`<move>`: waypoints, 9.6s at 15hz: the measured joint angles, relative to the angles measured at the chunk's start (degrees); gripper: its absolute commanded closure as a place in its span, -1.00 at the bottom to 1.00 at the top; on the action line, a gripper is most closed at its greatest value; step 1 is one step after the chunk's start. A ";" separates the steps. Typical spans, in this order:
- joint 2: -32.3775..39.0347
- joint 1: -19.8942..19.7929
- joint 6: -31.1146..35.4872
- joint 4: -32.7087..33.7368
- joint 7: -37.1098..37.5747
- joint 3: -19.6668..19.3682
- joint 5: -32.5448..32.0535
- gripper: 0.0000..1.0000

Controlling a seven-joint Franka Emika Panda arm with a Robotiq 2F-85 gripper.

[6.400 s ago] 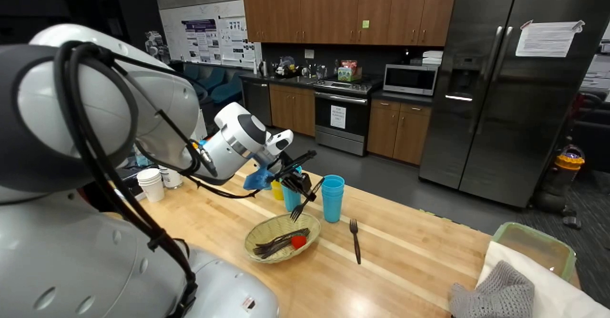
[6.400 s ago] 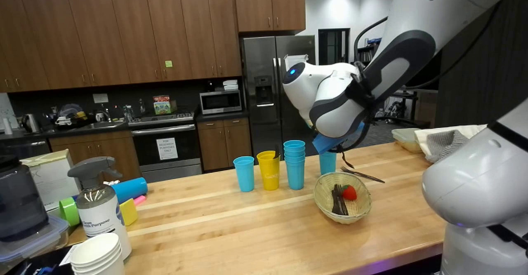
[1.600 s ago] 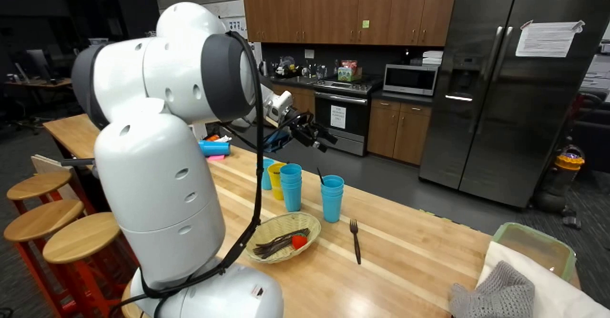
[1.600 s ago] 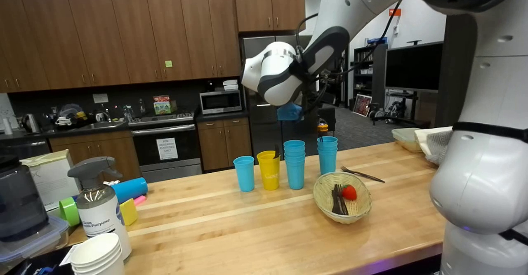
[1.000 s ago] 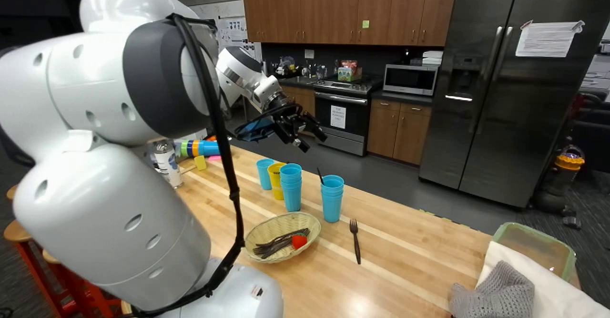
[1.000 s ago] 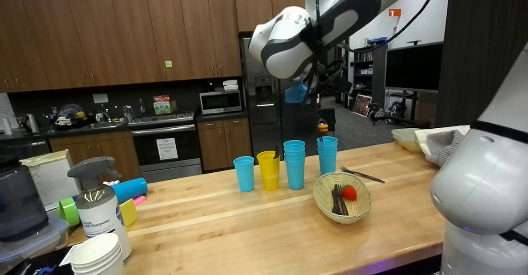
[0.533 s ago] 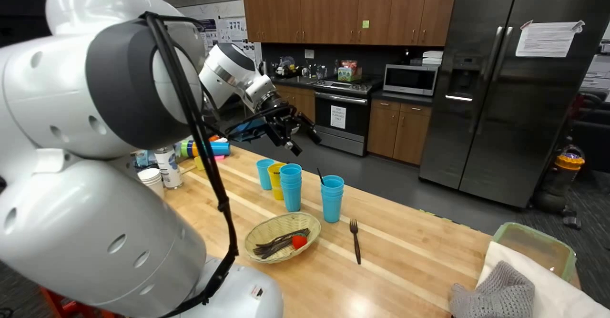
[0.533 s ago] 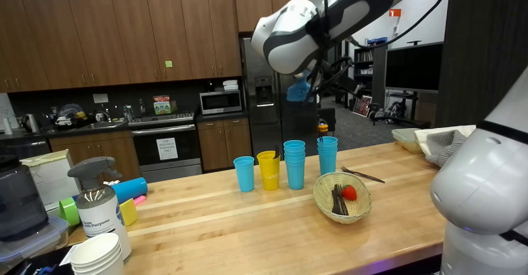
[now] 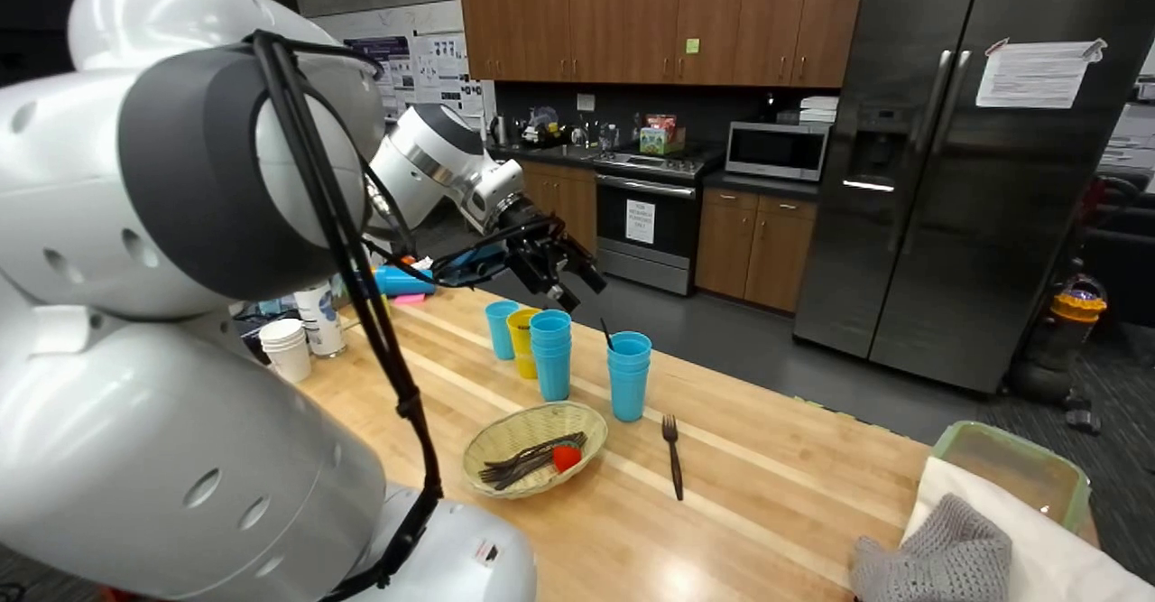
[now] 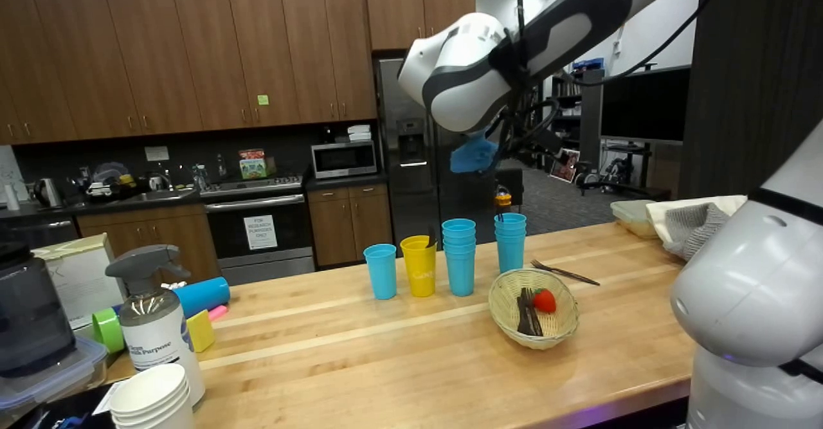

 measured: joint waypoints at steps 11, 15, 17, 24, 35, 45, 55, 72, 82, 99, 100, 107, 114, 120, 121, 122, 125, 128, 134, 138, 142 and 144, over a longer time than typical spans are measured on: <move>-2.80 0.39 27.23 -13.28 -25.68 -2.93 -0.39 -1.00; -3.18 -0.28 33.14 -16.29 -30.95 -3.12 -0.29 -1.00; -3.17 -0.58 33.13 -16.17 -30.95 -2.66 -0.29 -1.00; -3.18 -0.66 33.12 -16.16 -30.91 -2.39 -0.28 -1.00; -3.17 -0.83 33.12 -16.17 -30.92 -2.06 0.00 -1.00; -11.95 -0.58 30.91 -16.13 -46.56 -2.40 18.31 -1.00; -9.25 -3.01 41.60 -18.42 -51.60 0.21 27.06 -1.00; 2.25 -7.17 49.14 -20.49 -45.29 4.14 24.16 -1.00; 6.10 -7.47 52.64 -19.21 -42.25 4.04 19.89 -1.00; 10.67 -6.93 52.63 -16.94 -42.18 3.99 16.67 -1.00; 11.28 -6.64 52.63 -16.97 -42.18 3.99 16.78 -1.00; 14.42 -4.92 50.81 -18.26 -42.29 3.80 18.98 -0.48; 14.86 -4.63 47.90 -18.54 -42.27 3.08 19.12 0.63; 14.01 -4.63 47.94 -17.97 -42.09 2.46 19.07 1.00; 13.54 -4.63 47.91 -17.77 -42.13 2.39 19.07 0.98; 13.03 -4.62 47.91 -17.54 -42.19 2.34 19.07 0.98; 11.61 -4.41 47.93 -16.86 -42.51 2.32 19.17 0.98; 10.77 -3.23 47.46 -16.07 -43.17 2.58 19.66 0.98; 10.72 -1.37 44.34 -14.73 -44.03 3.70 19.89 0.98; 10.87 -0.38 43.41 -13.17 -46.01 4.38 19.92 0.98; 11.58 0.53 41.96 -9.56 -47.10 5.92 19.76 0.98; 12.43 0.92 41.29 -7.57 -47.56 6.87 19.49 0.98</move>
